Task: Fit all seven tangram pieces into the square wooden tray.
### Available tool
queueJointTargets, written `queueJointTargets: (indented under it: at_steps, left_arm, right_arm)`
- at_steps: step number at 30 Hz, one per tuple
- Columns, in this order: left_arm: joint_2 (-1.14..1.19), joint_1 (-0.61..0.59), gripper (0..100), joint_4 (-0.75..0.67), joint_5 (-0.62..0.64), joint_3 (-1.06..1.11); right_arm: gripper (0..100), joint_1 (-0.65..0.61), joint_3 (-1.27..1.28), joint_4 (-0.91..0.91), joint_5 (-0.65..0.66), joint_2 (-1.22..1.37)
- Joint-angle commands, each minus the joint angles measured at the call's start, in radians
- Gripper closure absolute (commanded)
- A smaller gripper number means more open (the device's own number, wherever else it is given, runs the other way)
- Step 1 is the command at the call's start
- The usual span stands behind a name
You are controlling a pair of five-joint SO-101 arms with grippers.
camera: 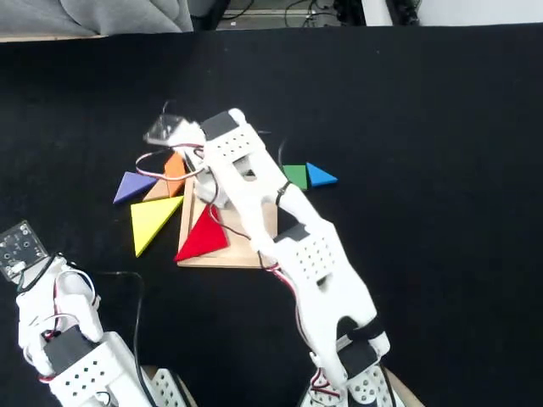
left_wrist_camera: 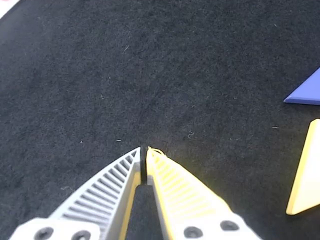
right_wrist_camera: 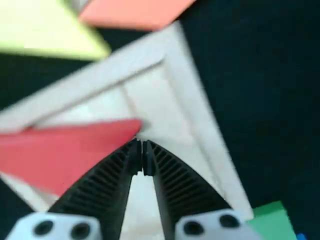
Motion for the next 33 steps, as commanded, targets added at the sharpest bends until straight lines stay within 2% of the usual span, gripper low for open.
queueJointTargets:
  at_steps: [1, 3, 5, 7, 11, 14, 21, 25, 33]
  left_arm:
    - [-0.011, 0.008, 97, 0.002, -0.003, 0.018]
    - [-0.011, 0.008, 97, 0.002, -0.003, 0.018]
    - [-0.011, 0.008, 97, 0.003, -0.003, 0.018]
    - [-0.011, 0.008, 97, 0.003, -0.003, 0.018]
    - [-0.011, 0.007, 97, 0.003, -0.003, 0.018]
    - [-0.011, 0.007, 97, 0.003, -0.003, 0.018]
    - [-0.011, 0.007, 97, 0.003, -0.003, 0.018]
    - [-0.011, 0.007, 97, 0.003, -0.003, 0.018]
    - [-0.011, 0.007, 97, 0.003, -0.003, 0.018]
  right_arm:
    - [98.7, -0.006, -0.217, 0.087, -0.101, -0.027]
    - [98.7, -0.002, -0.318, 0.207, -0.095, -0.045]
    - [98.8, -0.008, -0.303, 0.206, -0.089, -0.087]
    - [98.8, -0.021, -0.177, 0.201, -0.072, -0.148]
    - [98.8, -0.127, 0.182, 0.193, 0.029, -0.289]
    - [98.8, -0.17, 0.427, 0.127, 0.038, -0.414]
    - [98.8, -0.172, 0.88, -0.144, 0.038, -0.59]
    - [98.8, -0.17, 0.934, -0.238, 0.037, -0.593]
    - [98.8, -0.166, 0.865, -0.299, 0.037, -0.556]
